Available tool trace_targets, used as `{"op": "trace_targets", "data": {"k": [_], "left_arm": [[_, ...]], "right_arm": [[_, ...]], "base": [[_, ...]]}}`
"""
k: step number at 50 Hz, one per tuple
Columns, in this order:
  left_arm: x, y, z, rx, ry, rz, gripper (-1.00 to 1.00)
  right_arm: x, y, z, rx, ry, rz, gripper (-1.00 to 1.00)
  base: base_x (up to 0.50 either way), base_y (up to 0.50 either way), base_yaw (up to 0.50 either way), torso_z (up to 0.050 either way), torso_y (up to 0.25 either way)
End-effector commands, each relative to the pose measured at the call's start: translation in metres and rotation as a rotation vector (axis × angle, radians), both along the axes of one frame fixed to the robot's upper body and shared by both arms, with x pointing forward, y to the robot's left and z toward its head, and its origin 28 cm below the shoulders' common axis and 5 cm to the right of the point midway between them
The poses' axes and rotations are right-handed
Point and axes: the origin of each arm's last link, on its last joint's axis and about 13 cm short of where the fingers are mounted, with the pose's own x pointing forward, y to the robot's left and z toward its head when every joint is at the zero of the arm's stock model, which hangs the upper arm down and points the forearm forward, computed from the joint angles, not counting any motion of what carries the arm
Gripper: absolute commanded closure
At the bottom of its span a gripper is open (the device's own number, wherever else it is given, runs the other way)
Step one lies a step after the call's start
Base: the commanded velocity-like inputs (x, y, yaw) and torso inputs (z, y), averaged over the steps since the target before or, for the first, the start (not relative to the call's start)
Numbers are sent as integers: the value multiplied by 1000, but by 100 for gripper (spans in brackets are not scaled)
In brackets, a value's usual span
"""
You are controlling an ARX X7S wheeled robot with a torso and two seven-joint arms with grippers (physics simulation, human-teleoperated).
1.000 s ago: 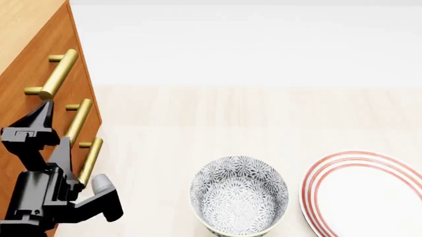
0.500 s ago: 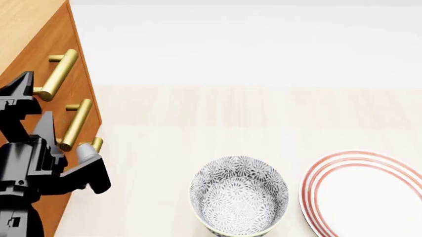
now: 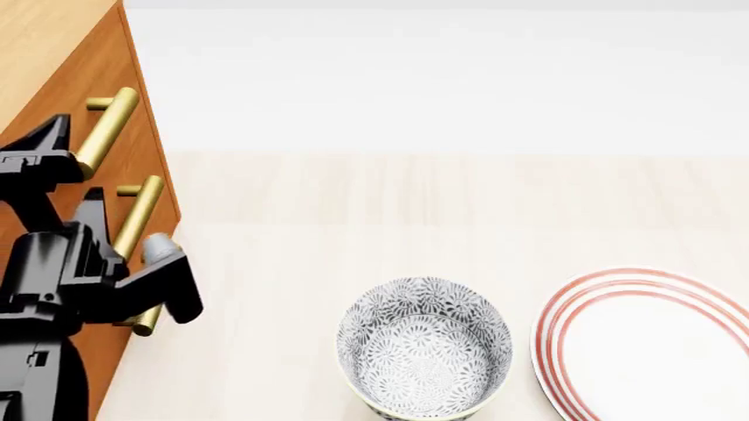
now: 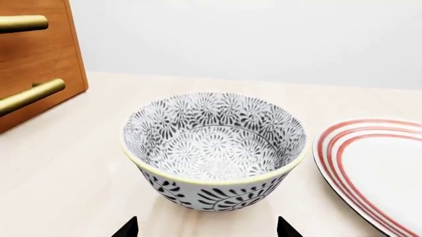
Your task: Open the top drawer of the cabinet.
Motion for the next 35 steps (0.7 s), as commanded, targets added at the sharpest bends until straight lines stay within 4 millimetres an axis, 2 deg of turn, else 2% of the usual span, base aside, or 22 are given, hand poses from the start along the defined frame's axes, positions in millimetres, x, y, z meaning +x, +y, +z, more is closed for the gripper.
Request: {"op": "trace_targets", "data": {"k": [1,35], "left_arm": [[11,0,-1,-38,12,31,-100],[33,-4,-9,-64,40,12,-100]], "right_arm": [[0,0,0,7,4,7,-100],[-1,1,-2,22,22,20,-100]], "base": [[0,0,0,0,0],[0,0,0,0,0]]}}
